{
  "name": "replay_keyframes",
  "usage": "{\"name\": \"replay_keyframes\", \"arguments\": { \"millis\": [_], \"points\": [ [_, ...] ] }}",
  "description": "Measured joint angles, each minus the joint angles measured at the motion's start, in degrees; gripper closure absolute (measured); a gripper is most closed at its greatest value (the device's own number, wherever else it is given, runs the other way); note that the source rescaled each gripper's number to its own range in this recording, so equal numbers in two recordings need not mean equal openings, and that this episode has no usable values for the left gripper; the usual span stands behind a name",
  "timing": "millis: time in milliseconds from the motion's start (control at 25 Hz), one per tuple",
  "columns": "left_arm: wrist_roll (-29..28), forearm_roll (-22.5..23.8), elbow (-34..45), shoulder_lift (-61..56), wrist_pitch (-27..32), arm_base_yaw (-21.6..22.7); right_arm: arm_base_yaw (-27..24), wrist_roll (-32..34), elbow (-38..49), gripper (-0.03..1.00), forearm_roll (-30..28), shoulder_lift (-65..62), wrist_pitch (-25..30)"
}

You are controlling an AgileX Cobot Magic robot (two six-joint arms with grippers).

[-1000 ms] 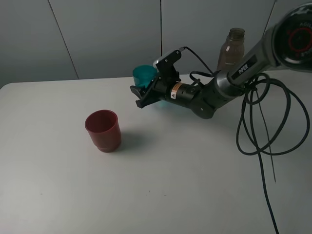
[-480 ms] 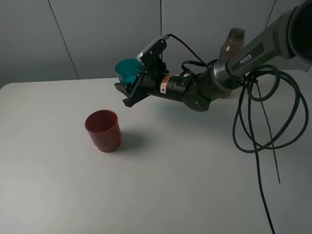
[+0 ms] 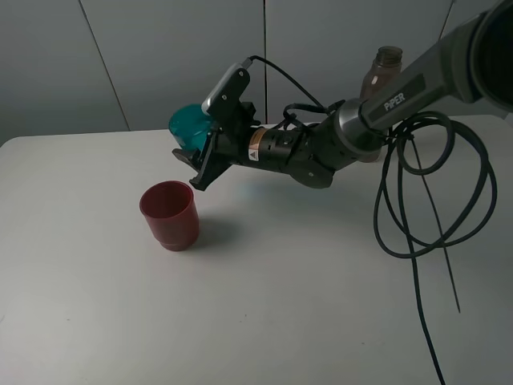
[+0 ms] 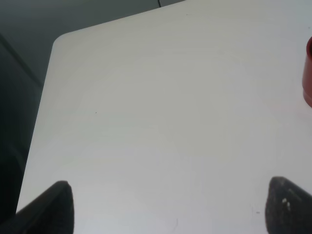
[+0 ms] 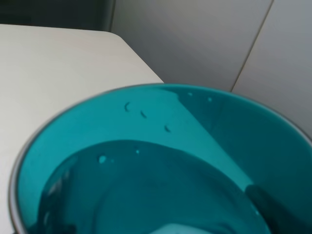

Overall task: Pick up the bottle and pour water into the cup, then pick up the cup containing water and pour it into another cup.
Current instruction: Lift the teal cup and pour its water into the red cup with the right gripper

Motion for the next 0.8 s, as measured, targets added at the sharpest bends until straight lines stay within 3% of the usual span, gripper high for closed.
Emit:
{"name": "replay_keyframes", "arguments": {
  "millis": [800],
  "points": [
    [0.0,0.0,0.0,0.0,0.0,0.0,0.4,-27.0,0.0,0.94,-5.5,-1.5,-0.2]
  ]
}}
